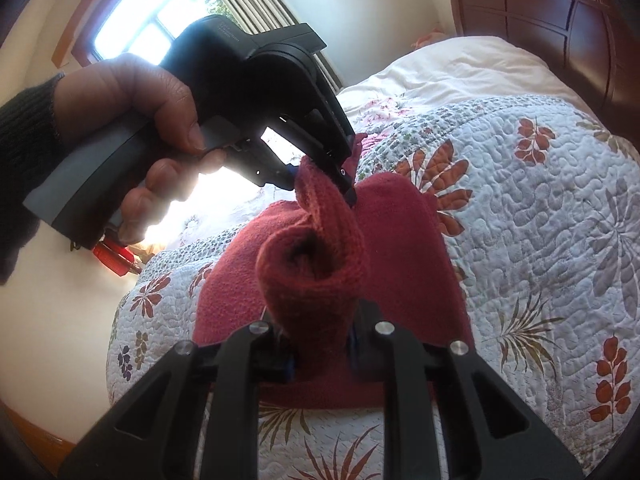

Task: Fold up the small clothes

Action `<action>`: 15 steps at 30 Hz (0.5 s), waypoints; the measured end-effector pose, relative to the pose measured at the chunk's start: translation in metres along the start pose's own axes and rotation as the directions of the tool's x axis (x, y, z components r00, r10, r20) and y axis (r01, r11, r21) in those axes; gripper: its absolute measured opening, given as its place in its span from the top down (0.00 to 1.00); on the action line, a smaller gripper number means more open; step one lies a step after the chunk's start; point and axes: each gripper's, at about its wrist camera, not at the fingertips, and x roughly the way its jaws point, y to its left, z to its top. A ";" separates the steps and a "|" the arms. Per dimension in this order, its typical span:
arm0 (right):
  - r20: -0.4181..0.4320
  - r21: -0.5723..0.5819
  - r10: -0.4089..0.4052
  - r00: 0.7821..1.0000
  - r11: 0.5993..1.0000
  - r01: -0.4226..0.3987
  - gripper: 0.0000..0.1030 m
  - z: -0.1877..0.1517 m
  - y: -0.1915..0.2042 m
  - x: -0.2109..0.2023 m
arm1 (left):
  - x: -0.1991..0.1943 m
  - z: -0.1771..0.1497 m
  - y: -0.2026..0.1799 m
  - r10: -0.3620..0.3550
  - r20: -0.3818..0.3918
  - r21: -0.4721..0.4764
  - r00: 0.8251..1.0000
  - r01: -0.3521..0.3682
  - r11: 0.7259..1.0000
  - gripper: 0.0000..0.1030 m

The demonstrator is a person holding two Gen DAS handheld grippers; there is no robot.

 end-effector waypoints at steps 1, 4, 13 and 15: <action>-0.002 0.016 0.015 1.000 1.000 -0.015 0.84 -0.001 -0.006 0.000 | 0.003 0.001 -0.003 0.010 0.000 0.004 1.000 -0.010 1.000 0.82; -0.009 0.078 0.070 0.998 0.995 -0.069 0.84 -0.005 -0.022 0.002 | 0.005 0.004 -0.011 0.018 0.020 -0.006 1.000 -0.018 1.000 0.73; -0.063 0.388 0.344 0.937 0.873 -0.295 0.71 -0.030 -0.093 0.026 | -0.053 -0.022 0.012 -0.209 0.239 0.025 0.948 0.209 0.978 0.42; -0.067 0.434 0.410 0.910 0.833 -0.344 0.61 -0.033 -0.107 0.028 | -0.067 -0.048 0.024 -0.201 0.292 0.060 0.935 0.192 0.980 0.39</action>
